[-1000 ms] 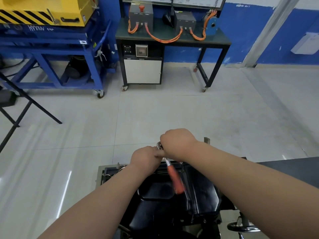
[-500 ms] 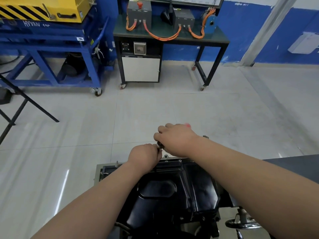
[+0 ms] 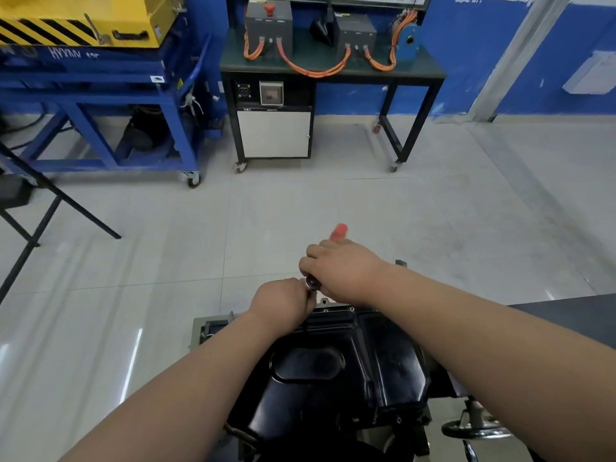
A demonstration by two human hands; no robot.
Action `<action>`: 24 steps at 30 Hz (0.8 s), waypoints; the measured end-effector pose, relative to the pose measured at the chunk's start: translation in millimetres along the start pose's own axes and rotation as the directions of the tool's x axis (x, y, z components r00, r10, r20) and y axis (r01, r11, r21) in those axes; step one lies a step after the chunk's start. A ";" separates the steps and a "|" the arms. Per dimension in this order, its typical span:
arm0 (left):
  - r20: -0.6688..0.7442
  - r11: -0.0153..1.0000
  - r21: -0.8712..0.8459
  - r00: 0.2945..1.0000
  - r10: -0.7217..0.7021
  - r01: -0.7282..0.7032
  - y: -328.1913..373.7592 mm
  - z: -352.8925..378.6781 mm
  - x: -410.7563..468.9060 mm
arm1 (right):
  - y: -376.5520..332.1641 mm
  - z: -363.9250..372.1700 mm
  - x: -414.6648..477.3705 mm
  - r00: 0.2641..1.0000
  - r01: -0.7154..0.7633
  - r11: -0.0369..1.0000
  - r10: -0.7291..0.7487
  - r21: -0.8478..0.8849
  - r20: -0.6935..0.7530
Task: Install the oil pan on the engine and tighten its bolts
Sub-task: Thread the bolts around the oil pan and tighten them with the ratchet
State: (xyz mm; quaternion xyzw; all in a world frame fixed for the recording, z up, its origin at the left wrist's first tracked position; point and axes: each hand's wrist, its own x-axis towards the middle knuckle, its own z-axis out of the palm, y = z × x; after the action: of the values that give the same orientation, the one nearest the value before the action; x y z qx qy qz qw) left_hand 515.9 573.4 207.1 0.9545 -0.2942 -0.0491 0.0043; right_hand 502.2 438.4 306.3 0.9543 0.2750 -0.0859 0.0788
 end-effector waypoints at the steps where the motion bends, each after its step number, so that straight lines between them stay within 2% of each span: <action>1: 0.004 1.000 -0.003 1.000 -0.020 0.020 1.0 -0.8 -0.5 | -0.4 0.3 0.1 1.000 0.002 1.000 -0.002 -0.005 -0.006; 4: 0.100 0.996 0.016 0.991 -0.085 0.084 4.6 -4.3 0.5 | -9.6 2.6 4.6 0.994 -0.109 0.993 0.110 -0.033 0.010; 7: 0.200 0.983 -0.097 0.971 -0.132 0.154 3.6 -8.0 2.6 | -12.8 3.4 7.8 0.957 -0.265 0.964 0.260 0.025 0.126; 8: 0.198 0.989 -0.085 0.975 -0.102 0.120 2.6 -6.9 2.7 | -12.2 3.0 7.4 0.961 -0.251 0.968 0.245 0.029 0.130; 10: 0.156 1.000 0.023 0.988 0.013 -0.017 1.7 -5.4 1.4 | -7.3 1.7 6.0 0.989 -0.129 0.991 0.127 0.023 0.072; 11: 0.125 0.999 0.040 0.992 0.030 -0.035 -0.3 -4.6 0.3 | -4.0 1.2 5.4 0.997 -0.061 0.998 0.060 0.017 0.051; 13: 0.063 0.999 -0.029 0.998 -0.020 0.022 -2.7 -1.2 1.1 | 1.9 0.4 4.6 0.999 -0.008 1.000 0.007 0.016 0.045; 16: 0.090 0.992 -0.050 0.990 -0.109 0.113 -0.2 -0.7 3.7 | -3.6 3.3 7.2 0.991 -0.132 0.991 0.132 0.010 0.024; 19: 0.169 0.987 -0.071 0.977 -0.129 0.142 1.2 -1.2 4.3 | -11.7 5.8 10.3 0.957 -0.273 0.962 0.269 0.022 0.109; 22: 0.161 0.999 -0.022 0.986 -0.033 0.037 2.3 1.3 3.3 | -6.7 2.5 9.6 0.983 -0.142 0.990 0.140 0.002 0.120; 24: 0.122 0.999 -0.027 0.992 -0.043 0.047 3.2 1.3 1.3 | 0.5 -1.4 6.5 0.996 -0.001 1.000 0.003 -0.017 0.084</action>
State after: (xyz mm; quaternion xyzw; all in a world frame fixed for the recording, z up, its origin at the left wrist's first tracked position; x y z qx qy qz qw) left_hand 515.0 570.0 205.9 0.9559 -0.2716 -0.1113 -0.0003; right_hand 508.0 441.5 306.3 0.9495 0.2712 -0.1236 0.0986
